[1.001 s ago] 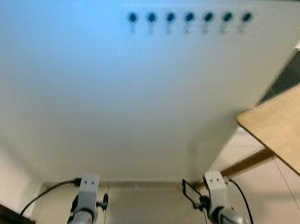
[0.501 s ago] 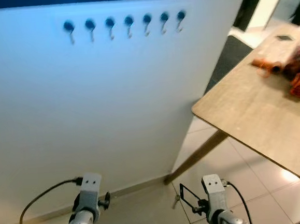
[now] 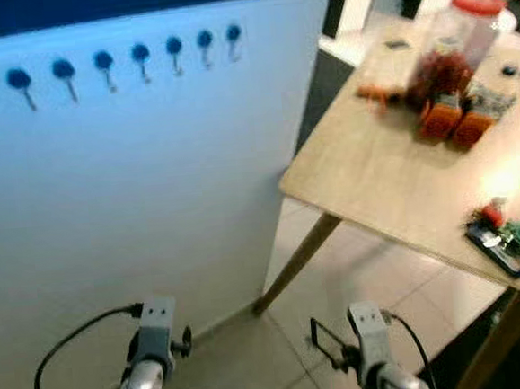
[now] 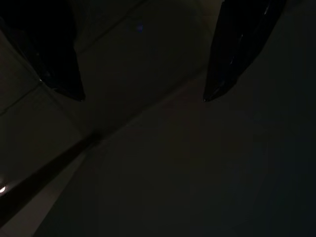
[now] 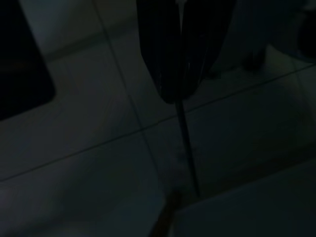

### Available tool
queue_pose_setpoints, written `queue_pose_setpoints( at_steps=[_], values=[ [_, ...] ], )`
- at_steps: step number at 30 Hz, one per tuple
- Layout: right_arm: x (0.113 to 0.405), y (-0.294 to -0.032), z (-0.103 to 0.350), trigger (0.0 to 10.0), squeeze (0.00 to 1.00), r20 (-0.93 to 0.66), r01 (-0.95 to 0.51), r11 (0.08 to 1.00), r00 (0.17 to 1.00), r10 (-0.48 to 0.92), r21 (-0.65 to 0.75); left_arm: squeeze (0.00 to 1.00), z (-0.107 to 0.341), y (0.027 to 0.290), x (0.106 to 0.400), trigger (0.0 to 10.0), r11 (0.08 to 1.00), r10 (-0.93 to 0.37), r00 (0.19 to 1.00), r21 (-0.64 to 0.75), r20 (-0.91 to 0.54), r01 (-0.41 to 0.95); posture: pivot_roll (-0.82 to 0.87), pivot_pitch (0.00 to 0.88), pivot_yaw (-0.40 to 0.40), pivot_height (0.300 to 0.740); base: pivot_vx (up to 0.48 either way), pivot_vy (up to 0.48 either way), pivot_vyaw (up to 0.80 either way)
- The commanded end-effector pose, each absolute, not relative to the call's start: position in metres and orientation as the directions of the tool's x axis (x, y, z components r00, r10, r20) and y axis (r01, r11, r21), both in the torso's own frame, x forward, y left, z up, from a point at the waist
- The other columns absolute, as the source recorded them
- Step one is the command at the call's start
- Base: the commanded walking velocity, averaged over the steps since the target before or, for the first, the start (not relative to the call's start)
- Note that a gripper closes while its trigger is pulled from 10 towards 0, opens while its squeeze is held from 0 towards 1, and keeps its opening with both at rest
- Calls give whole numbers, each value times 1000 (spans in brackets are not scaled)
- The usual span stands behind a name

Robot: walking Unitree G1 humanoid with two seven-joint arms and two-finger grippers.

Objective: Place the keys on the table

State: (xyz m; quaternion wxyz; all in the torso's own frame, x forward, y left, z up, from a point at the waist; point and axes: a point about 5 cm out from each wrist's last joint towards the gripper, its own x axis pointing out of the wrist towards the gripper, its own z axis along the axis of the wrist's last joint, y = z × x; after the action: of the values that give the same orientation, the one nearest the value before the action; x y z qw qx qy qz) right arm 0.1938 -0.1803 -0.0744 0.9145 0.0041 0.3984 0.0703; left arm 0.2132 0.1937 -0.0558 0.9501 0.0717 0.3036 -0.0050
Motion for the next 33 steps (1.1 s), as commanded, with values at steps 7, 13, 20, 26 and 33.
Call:
queue_pose_setpoints(
  at_steps=[7, 13, 20, 26, 33],
  values=[
    [192, -175, -76, 10000, 0, -729, -151, 986, 666, 158, 75, 0, -61, 199, 205, 10000, 992, 53, 794, 122, -606, 28, 95, 3, -77, 740, 0, 0, -800],
    [192, -176, -75, 10000, 0, -729, -158, 985, 666, 161, 73, 0, -62, 198, 204, 10000, 992, 54, 790, 120, -610, 26, 93, 0, -79, 740, 0, 0, -800],
    [192, -176, -75, 10000, 0, -729, -164, 984, 664, 164, 72, 0, -59, 198, 208, 10000, 990, 60, 808, 140, -586, 28, 94, 3, -83, 740, 0, 0, -800],
    [193, -175, -75, 10000, 0, -729, -170, 983, 663, 167, 70, 0, -54, 196, 215, 10000, 989, 58, 830, 148, -555, 30, 93, 8, -82, 740, 0, 0, -800],
    [195, -174, -74, 10000, 0, -713, -181, 980, 677, 182, 78, 0, -52, 194, 218, 10000, 990, 43, 835, 135, -549, 38, 92, 8, -80, 740, 0, 0, -521]
  ],
)
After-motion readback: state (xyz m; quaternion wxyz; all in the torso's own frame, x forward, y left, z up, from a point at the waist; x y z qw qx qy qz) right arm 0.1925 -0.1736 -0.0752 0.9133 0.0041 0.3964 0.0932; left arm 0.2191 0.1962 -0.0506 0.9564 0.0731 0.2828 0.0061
